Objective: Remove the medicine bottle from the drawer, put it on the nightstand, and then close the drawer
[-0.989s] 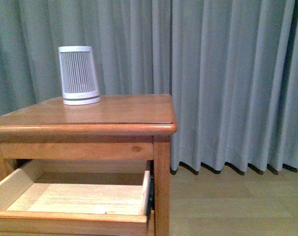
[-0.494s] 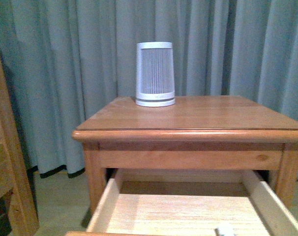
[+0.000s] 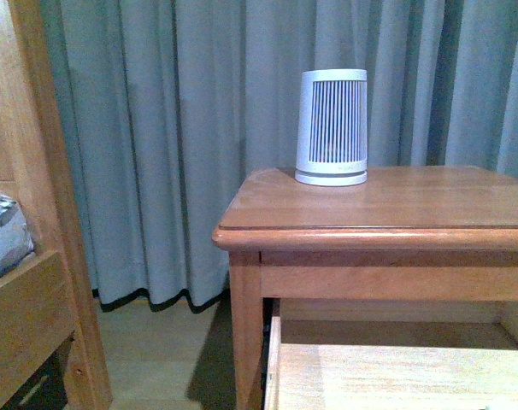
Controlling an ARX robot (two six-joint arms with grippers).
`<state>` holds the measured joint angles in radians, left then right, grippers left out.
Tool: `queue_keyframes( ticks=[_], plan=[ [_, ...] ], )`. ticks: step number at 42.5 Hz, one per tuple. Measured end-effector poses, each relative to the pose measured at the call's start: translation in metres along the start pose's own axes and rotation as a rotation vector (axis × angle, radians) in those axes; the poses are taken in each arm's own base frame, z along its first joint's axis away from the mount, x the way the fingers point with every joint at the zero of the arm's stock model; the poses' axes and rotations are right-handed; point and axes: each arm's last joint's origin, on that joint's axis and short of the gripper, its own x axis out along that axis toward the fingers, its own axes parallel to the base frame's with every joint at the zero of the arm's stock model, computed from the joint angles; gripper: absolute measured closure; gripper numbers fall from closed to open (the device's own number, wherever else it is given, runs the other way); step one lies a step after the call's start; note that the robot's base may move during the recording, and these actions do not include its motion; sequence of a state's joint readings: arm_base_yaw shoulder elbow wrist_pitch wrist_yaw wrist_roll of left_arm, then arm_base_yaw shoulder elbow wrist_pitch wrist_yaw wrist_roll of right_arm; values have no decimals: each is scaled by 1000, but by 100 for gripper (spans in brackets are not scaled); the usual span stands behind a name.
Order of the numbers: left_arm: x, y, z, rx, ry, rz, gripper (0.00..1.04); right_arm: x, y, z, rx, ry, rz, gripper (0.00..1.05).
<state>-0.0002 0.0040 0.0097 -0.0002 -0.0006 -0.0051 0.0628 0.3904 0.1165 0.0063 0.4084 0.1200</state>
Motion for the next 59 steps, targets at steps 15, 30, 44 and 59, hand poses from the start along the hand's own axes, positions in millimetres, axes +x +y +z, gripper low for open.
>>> queue_keyframes(
  ticks=[15,30,44,59],
  plan=[
    [0,0,0,0,0,0,7,114,20,78,-39,267,-23,7],
    [0,0,0,0,0,0,7,187,74,43,-87,573,88,7],
    [0,0,0,0,0,0,7,217,87,-2,-114,677,47,7],
    [0,0,0,0,0,0,7,231,100,-23,-127,711,54,7]
  ],
)
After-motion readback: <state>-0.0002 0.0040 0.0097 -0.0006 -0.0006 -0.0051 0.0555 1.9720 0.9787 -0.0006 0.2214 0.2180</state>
